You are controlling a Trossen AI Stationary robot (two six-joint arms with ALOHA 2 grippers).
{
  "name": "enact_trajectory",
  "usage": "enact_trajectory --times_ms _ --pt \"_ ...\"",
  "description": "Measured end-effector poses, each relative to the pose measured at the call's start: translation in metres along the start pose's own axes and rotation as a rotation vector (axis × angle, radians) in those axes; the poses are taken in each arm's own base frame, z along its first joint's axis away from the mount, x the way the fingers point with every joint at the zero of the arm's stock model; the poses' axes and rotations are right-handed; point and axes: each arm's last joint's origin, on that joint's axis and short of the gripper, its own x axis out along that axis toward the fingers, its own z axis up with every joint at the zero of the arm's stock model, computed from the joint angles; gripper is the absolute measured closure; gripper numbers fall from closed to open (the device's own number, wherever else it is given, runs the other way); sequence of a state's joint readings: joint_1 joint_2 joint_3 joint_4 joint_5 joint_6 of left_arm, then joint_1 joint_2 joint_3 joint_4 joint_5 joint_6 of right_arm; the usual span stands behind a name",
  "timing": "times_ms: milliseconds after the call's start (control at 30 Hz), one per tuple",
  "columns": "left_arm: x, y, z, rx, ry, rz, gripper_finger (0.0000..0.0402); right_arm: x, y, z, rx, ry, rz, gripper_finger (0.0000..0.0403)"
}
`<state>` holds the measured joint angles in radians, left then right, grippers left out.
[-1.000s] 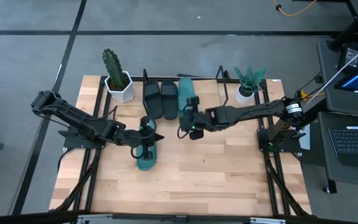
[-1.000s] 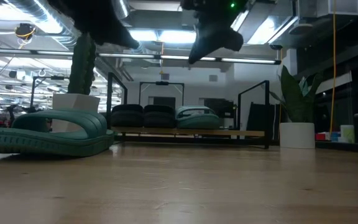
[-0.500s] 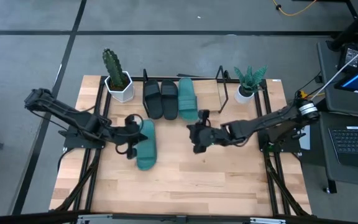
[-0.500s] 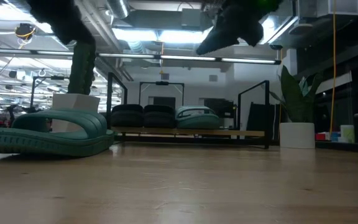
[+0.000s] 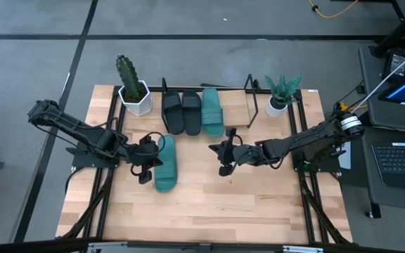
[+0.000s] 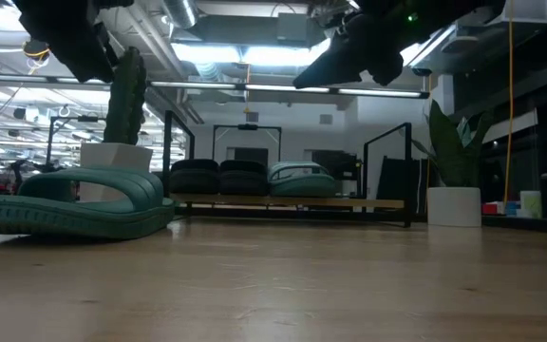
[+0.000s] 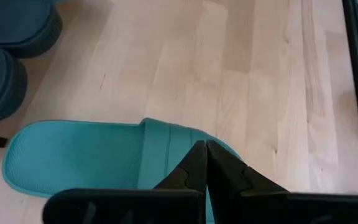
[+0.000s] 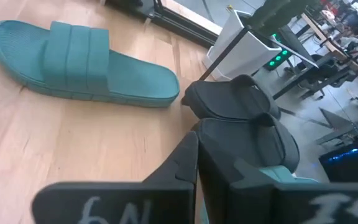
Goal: Pick and place slides into the shelf
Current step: Put the green slide on the shelf
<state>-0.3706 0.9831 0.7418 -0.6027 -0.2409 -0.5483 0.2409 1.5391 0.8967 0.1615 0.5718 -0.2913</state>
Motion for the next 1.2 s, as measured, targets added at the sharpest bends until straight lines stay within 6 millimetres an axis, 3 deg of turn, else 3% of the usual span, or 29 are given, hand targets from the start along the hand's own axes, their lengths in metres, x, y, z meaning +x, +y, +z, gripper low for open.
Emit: enact_trajectory --times_ms 267,567,700,1200 --pt "0.011 0.000 -0.001 -0.045 0.045 0.037 0.0388 0.000 0.000 0.000 -0.002 0.004 0.002 0.0398" --pt "0.037 0.001 -0.005 -0.060 0.138 0.113 0.0290 0.000 0.002 -0.001 -0.007 -0.009 0.077 0.0389" --pt "0.049 -0.001 -0.009 -0.041 0.244 0.053 0.0262 0.000 0.003 -0.001 -0.010 -0.008 0.079 0.0397" --pt "0.064 0.019 -0.003 -0.012 0.289 0.097 0.0271 0.000 0.003 -0.002 -0.020 0.007 0.085 0.0395"
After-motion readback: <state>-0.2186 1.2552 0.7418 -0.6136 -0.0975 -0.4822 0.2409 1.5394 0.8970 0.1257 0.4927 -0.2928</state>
